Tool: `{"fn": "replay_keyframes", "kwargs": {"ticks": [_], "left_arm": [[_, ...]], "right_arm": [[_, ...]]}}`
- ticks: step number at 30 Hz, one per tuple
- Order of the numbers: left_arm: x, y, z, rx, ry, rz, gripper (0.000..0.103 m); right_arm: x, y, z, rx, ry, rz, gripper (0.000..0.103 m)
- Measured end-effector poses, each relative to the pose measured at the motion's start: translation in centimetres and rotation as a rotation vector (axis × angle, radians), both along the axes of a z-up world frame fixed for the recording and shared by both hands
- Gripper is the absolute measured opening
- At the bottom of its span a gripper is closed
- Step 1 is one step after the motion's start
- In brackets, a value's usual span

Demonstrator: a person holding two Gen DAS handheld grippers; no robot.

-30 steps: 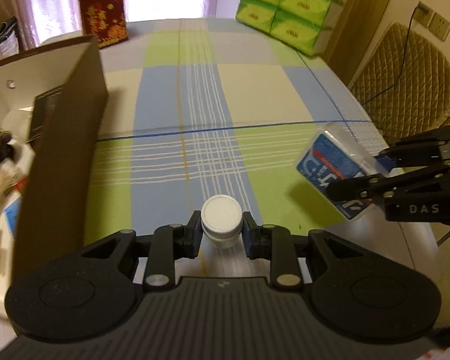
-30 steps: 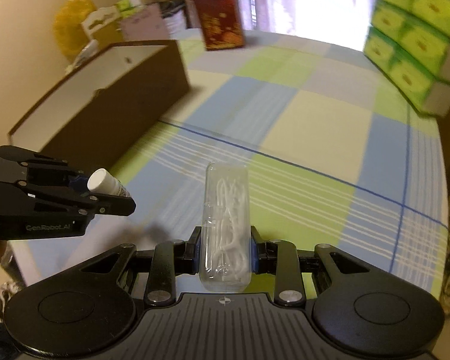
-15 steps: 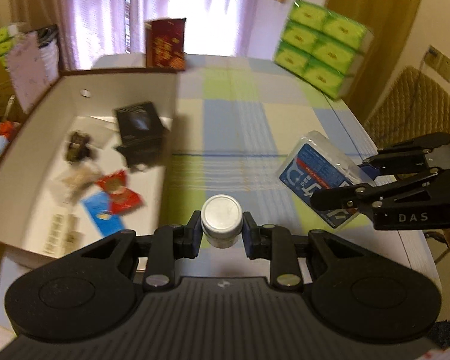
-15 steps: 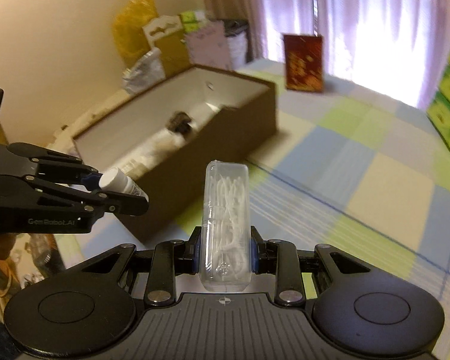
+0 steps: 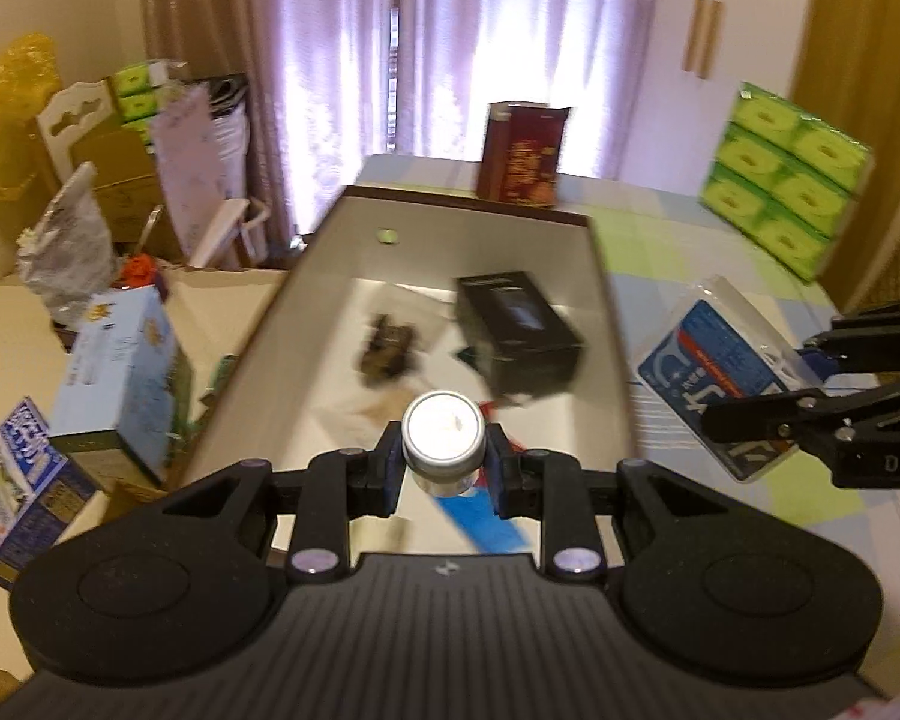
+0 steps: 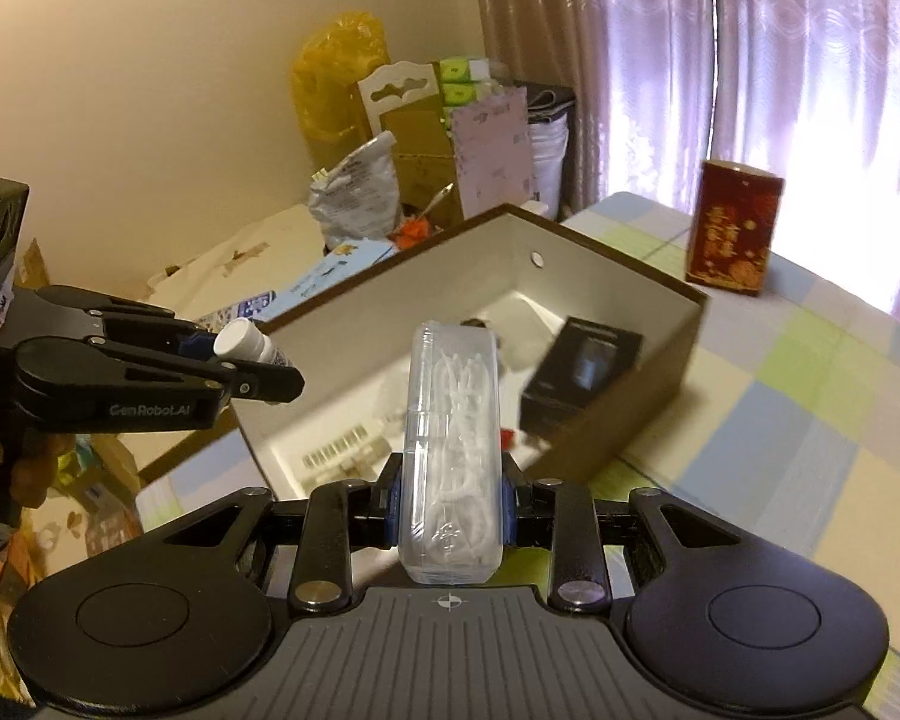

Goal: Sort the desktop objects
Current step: 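Lift the floss case and pill bottle and carry both over the box, then open both tools to drop the floss case and pill bottle into the box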

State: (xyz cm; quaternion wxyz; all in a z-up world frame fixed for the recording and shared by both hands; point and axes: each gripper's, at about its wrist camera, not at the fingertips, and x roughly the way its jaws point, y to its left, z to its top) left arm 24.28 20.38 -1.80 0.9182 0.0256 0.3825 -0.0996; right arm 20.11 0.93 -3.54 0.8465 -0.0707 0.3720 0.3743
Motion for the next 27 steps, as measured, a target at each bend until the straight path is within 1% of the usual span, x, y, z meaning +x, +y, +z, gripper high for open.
{"fn": "replay_keyframes", "kwargs": {"ticks": [2,5,8,16,19,23,27], "left_arm": [[1.2,1.2,-0.4,0.012,0.004,0.004,0.022],[3.3,2.8,-1.4,0.044,0.036,0.004,0.022],[5.3,4.0,-2.7,0.058,0.091,-0.012,0.022],[8.5,4.6,-6.0,0.110,0.151,-0.092,0.022],[9.3,4.6,-6.8,0.126,0.156,-0.121,0.022],[9.9,4.4,-7.4,0.156,0.131,-0.162,0.022],[10.5,4.2,-8.0,0.171,0.136,-0.187,0.022]], "right_arm": [[0.9,1.7,-0.5,-0.007,0.007,-0.007,0.027],[2.3,3.8,-1.2,-0.034,0.012,-0.032,0.027],[3.4,5.3,-2.1,-0.055,0.034,-0.056,0.027],[4.9,6.9,-4.3,-0.116,0.080,-0.127,0.027],[5.4,7.1,-5.0,-0.145,0.087,-0.149,0.027],[5.9,7.3,-5.7,-0.171,0.089,-0.167,0.027],[6.1,7.4,-6.2,-0.193,0.088,-0.179,0.027]]}}
